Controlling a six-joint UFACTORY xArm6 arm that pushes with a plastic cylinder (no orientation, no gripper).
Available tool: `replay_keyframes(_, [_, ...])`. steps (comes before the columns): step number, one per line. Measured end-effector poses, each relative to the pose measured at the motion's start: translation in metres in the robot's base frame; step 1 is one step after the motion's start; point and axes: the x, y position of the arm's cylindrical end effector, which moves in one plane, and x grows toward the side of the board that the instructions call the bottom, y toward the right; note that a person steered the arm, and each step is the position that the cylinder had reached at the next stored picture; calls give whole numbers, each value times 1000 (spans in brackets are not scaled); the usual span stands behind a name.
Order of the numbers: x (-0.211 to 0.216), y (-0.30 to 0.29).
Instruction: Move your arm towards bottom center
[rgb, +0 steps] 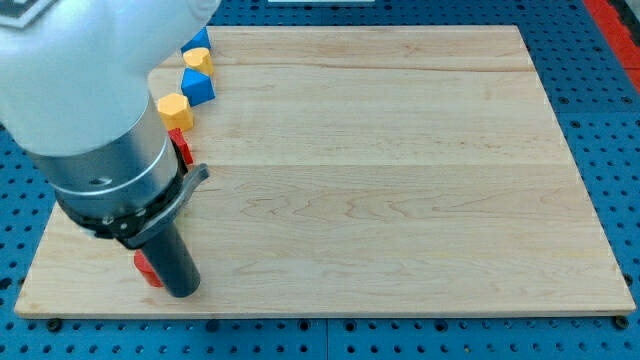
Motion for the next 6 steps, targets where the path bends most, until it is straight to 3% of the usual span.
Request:
replay_keyframes(3, [-13, -22])
replay_keyframes(6, [-8, 132])
